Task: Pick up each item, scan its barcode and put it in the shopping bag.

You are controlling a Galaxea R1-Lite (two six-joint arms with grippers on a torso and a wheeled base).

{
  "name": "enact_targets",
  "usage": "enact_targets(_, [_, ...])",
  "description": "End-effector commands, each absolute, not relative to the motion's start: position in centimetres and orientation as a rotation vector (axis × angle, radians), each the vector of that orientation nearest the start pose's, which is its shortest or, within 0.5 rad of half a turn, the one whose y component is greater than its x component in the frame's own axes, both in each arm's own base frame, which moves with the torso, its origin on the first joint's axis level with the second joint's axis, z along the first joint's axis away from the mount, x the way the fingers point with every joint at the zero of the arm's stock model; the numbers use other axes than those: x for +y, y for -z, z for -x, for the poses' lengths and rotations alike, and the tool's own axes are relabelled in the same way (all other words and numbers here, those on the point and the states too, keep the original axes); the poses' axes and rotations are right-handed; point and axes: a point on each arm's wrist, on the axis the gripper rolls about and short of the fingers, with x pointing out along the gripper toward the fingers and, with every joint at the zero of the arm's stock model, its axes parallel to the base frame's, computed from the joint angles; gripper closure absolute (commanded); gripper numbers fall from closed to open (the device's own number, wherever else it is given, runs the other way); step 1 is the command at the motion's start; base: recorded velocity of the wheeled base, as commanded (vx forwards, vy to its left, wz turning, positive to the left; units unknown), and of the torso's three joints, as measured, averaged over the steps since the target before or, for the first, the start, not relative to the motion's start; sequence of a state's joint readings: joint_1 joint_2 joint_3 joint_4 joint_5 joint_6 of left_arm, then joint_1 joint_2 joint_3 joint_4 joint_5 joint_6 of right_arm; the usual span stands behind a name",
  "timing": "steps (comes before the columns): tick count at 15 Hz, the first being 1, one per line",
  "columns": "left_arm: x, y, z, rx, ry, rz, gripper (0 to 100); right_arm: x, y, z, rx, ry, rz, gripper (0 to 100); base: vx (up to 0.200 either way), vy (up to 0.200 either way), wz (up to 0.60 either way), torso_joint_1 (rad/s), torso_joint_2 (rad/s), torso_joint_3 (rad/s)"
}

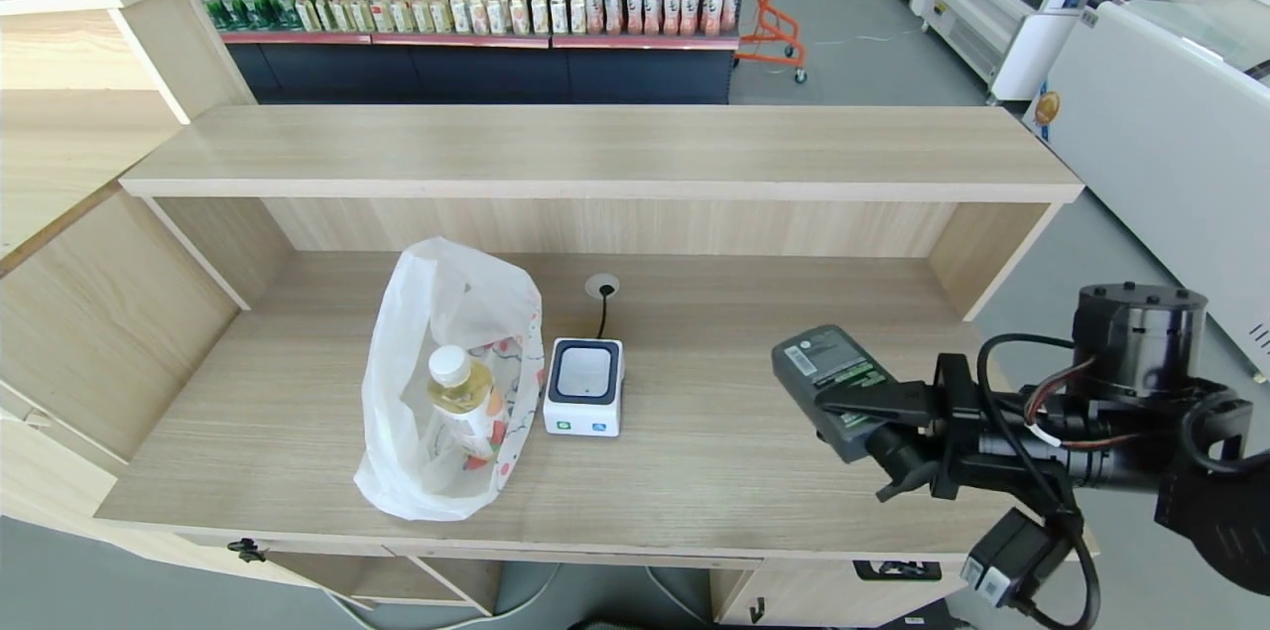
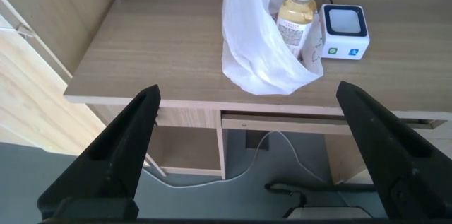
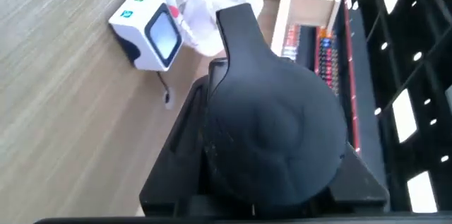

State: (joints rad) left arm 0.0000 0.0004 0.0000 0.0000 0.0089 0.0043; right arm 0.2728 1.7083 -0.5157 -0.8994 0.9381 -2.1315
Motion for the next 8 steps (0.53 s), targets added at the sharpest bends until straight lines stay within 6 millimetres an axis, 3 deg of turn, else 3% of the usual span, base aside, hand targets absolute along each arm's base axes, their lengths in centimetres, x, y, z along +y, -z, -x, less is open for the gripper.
enact_targets(1, [0.0,-7.5,2.3,0.000,-0.009,-0.005,0,11.0,-14.6,-23.5,-1.245,-0.955,1.775,100,0.000,0.000,0.00,0.000,0.00,0.000])
enact_targets(4, [0.0,-7.5,2.3,0.000,-0.009,-0.005,0,14.8,-13.9,-21.7,-1.519,-0.992,1.781,100,0.000,0.000,0.00,0.000,0.00,0.000])
enact_targets(8, [0.0,-7.5,2.3,0.000,-0.009,-0.005,0,15.6,-13.4,-21.5,-1.582,-1.007,1.775,100,0.000,0.000,0.00,0.000,0.00,0.000])
